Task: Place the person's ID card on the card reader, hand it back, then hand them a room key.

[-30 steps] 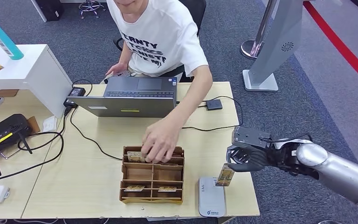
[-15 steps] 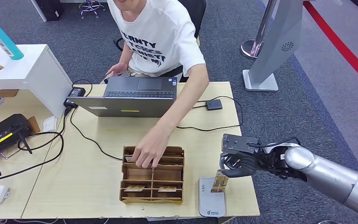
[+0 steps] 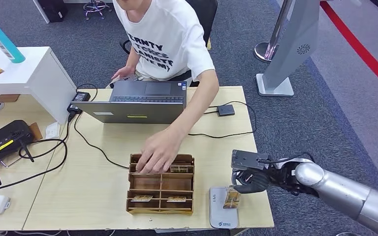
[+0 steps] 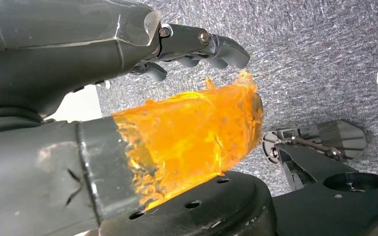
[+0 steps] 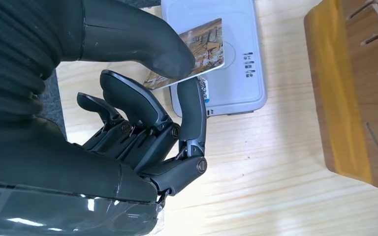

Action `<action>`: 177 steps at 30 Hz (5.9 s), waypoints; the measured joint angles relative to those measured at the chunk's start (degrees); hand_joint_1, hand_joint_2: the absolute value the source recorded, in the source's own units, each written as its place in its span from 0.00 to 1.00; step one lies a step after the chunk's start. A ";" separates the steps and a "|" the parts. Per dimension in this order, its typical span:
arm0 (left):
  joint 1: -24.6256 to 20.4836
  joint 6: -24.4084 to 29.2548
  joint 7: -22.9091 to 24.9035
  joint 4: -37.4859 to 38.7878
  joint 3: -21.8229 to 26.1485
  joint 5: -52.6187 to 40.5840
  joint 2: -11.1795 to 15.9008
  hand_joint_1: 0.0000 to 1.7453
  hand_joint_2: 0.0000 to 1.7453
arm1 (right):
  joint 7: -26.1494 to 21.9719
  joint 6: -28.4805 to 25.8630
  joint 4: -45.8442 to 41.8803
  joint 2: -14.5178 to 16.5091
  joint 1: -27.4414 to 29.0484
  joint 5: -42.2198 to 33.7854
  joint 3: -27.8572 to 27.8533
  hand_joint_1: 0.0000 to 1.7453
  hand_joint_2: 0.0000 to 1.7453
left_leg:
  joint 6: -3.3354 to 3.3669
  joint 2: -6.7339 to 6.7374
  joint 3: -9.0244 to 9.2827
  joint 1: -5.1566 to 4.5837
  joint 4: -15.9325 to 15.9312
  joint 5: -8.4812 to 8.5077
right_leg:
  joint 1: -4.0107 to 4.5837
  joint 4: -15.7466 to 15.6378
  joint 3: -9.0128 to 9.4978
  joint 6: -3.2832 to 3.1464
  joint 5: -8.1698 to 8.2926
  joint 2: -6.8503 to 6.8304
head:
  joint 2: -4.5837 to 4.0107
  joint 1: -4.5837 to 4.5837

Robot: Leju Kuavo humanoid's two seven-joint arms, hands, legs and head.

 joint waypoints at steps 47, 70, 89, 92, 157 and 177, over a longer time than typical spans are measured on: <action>-0.01 -0.78 0.46 0.01 -0.30 -0.76 0.00 0.00 0.00 | -1.69 -1.40 9.41 7.31 6.13 6.12 -2.32 1.00 1.00 | 0.00 0.02 0.04 0.00 0.00 0.00 | 0.01 0.00 0.04 0.00 0.00 0.03 | 0.00 0.01; 0.01 -0.99 0.46 0.00 -0.31 -0.46 0.00 0.00 0.00 | -3.02 -2.37 11.96 8.40 7.13 7.95 -6.44 1.00 1.00 | 0.00 0.02 0.05 0.00 0.00 0.00 | 0.00 0.00 0.03 0.00 0.00 0.03 | 0.00 0.01; 0.06 -0.97 0.09 0.01 -0.29 1.09 -0.02 0.00 0.00 | -11.19 -10.11 8.35 10.85 8.92 13.13 -21.39 1.00 1.00 | 0.00 0.02 0.02 0.01 0.00 0.01 | 0.01 0.03 0.03 0.00 0.00 0.02 | 0.00 0.01; 0.08 -0.87 -0.04 0.01 -0.28 1.40 -0.06 0.00 0.00 | -14.01 -14.60 6.45 13.63 10.69 18.90 -26.17 1.00 1.00 | -0.01 0.02 0.03 0.02 0.00 0.01 | 0.01 0.04 0.03 0.00 0.00 0.02 | 0.00 0.01; 0.08 0.03 0.63 0.01 -1.33 -2.07 -1.16 0.00 0.00 | -19.38 -58.60 -4.26 43.92 28.71 86.33 -41.77 0.00 0.00 | -0.03 0.02 0.02 0.03 -0.03 0.02 | 0.03 0.05 0.01 -0.01 -0.01 0.03 | 0.00 0.01; 0.13 0.58 0.46 0.00 -1.31 -0.24 -1.16 0.00 0.00 | -25.15 -56.92 -7.85 43.92 35.34 73.84 -40.31 0.00 0.00 | -0.03 0.02 0.02 0.02 -0.03 0.02 | 0.03 0.05 0.01 -0.01 -0.01 0.03 | 0.00 0.01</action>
